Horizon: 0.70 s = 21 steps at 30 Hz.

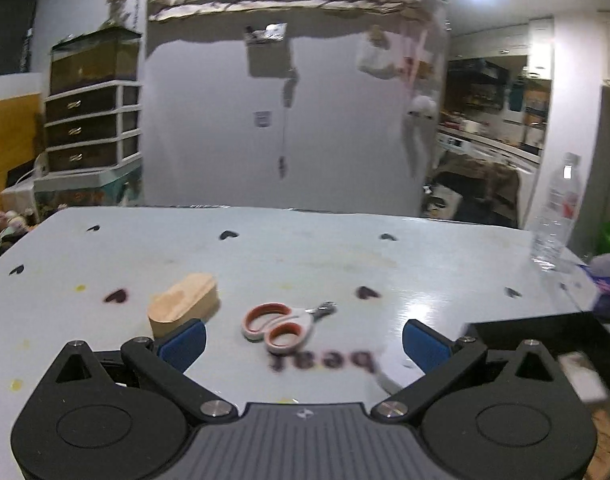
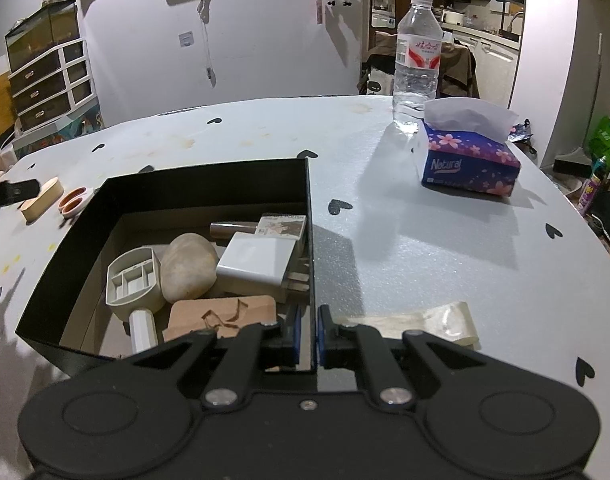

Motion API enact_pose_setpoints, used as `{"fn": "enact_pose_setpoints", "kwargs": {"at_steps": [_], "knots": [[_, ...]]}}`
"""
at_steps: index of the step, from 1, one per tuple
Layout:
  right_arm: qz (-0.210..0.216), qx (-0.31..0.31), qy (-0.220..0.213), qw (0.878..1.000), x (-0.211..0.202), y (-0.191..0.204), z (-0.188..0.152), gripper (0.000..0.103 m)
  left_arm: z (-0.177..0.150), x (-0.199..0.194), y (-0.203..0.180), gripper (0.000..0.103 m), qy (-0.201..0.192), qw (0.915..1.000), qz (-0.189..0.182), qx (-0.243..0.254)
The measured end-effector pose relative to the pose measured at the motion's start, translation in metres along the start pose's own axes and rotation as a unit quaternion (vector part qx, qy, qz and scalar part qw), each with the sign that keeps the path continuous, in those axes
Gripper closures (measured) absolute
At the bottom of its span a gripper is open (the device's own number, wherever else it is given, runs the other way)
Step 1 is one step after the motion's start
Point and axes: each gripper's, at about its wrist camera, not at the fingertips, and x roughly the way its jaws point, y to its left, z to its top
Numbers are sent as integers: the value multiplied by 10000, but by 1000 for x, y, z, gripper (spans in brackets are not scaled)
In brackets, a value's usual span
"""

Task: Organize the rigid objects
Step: 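Move the left gripper to the orange-handled scissors and grasp them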

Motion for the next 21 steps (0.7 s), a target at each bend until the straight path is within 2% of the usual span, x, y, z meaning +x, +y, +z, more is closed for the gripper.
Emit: {"fn": "enact_pose_setpoints", "kwargs": {"at_steps": [11,21], "knots": [[-1,-43,28,10000,1,1,1,95,-6,62,7,1,18,9995,284,169],[-15,-90,52,9999,3,2,1,95,-3,101,3,8,352,9979,414,348]]}}
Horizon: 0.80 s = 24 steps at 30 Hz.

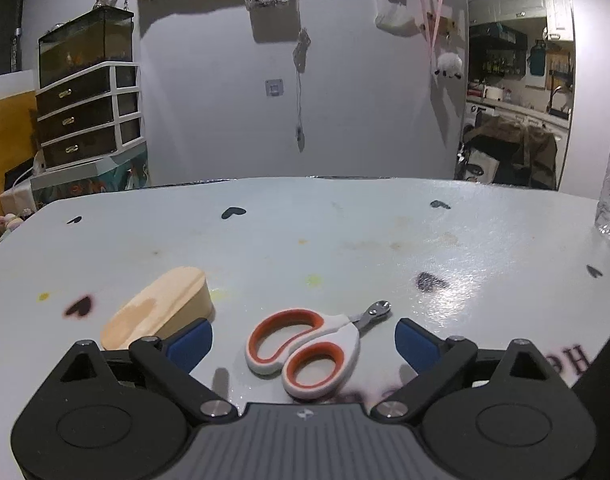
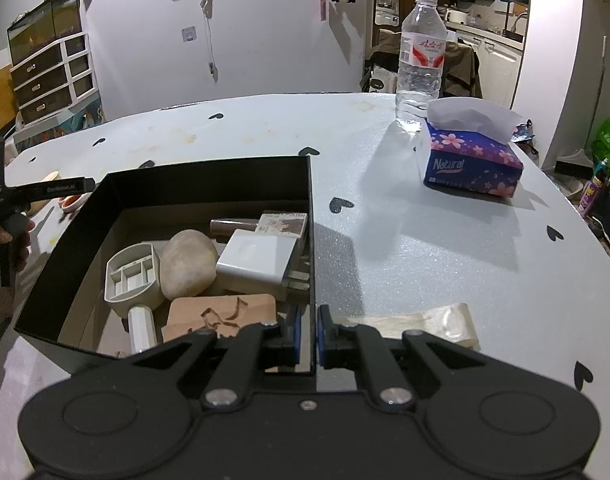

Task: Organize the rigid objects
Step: 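Move the left gripper to the orange-handled scissors and grasp them, then carry the scissors into the black box and lower them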

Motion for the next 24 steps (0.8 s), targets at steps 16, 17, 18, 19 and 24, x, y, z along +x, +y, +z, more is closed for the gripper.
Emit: {"fn": "enact_pose_setpoints", "kwargs": {"at_steps": [16,17,18,19,24], "knots": [[2,21,10,10000,1,1,0,94,0,11,-1,36,295,9995,-113,13],[2,22,9,10000,1,1,0,94,0,11,-1,36,294,9995,-113,13],[3,23,11,10000,1,1,0,94,0,11,-2,36,292,9995,-106,23],[4,27,10,10000,2,0,0,94,1,11,-2,36,291,9995,-101,30],[16,40,11,10000,2,0,0,94,1,11,-2,36,289,9995,-109,16]]}}
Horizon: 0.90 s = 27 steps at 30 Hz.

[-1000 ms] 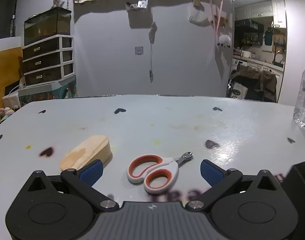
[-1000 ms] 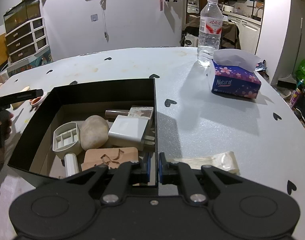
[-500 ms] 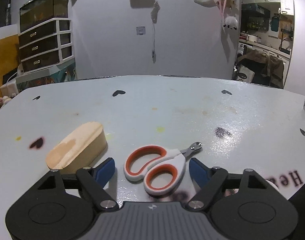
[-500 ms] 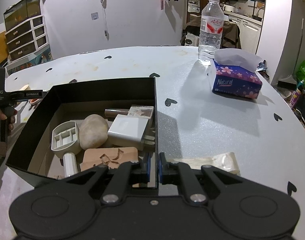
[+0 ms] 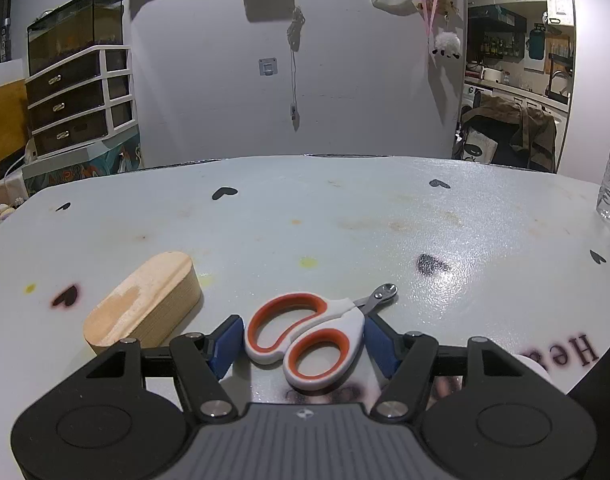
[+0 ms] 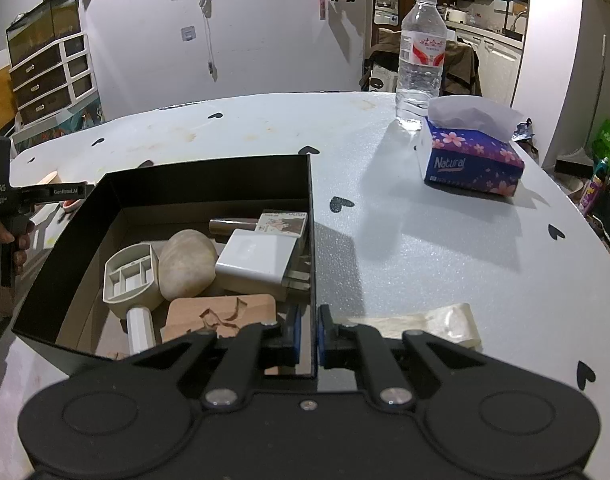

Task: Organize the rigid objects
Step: 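Carry the scissors into the black box and lower them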

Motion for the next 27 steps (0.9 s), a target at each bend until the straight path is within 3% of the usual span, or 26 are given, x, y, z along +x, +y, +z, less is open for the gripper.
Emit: {"fn": "enact_pose_setpoints", "kwargs": {"at_steps": [7,15,23,27], "knots": [[-12,-40,36,10000,1,0,1,94,-5,-9,-1,37,2,9999,-7,-106],[-7,-5,16,10000,1,0,1,94,-31,-48,-14,37,-35,9997,-138,-190],[-2,8,8,10000,1,-1,1,94,-24,-115,-11,37,-679,9954,-170,-647],[3,14,-2,10000,0,-1,1,94,-14,-150,-22,37,-1016,9916,-484,-645]]}}
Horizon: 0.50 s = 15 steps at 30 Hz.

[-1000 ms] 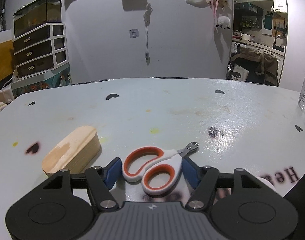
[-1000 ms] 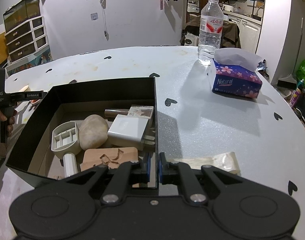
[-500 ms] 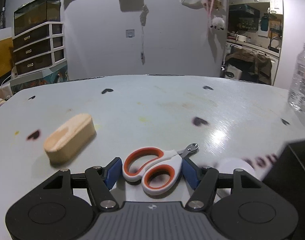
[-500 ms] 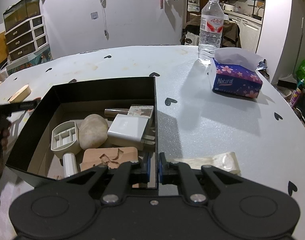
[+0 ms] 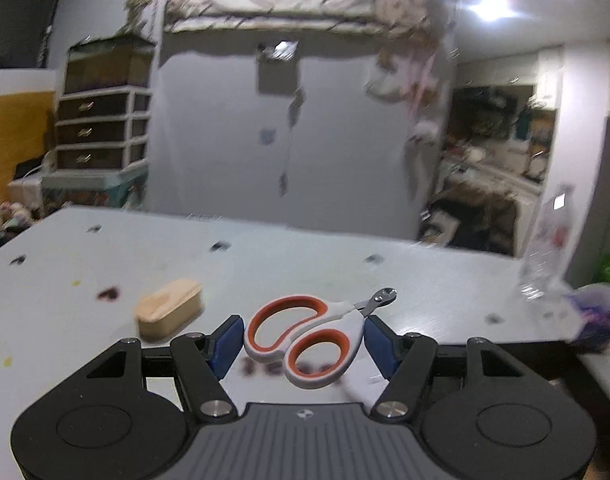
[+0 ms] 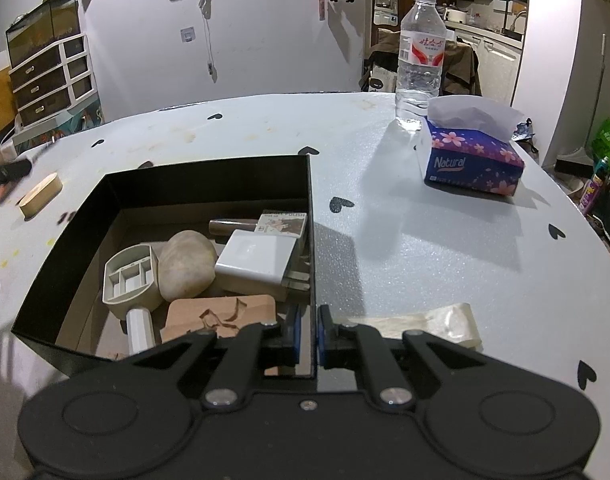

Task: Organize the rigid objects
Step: 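Carry the scissors into the black box and lower them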

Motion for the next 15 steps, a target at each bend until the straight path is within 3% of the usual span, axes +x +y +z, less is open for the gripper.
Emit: {"fn": "enact_pose_setpoints", "kwargs": {"at_steps": [4,8,11,15], "knots": [[0,-18,0,10000,0,0,0,94,7,-15,-22,37,46,9972,-752,-11],[2,-15,-5,10000,0,0,0,94,0,-17,-57,37,336,9881,-1488,207],[-2,-17,-6,10000,0,0,0,94,-12,-10,-79,37,662,9806,-1802,387],[5,-26,-8,10000,0,0,0,94,-28,-3,-103,37,1011,9733,-1961,642]]}}
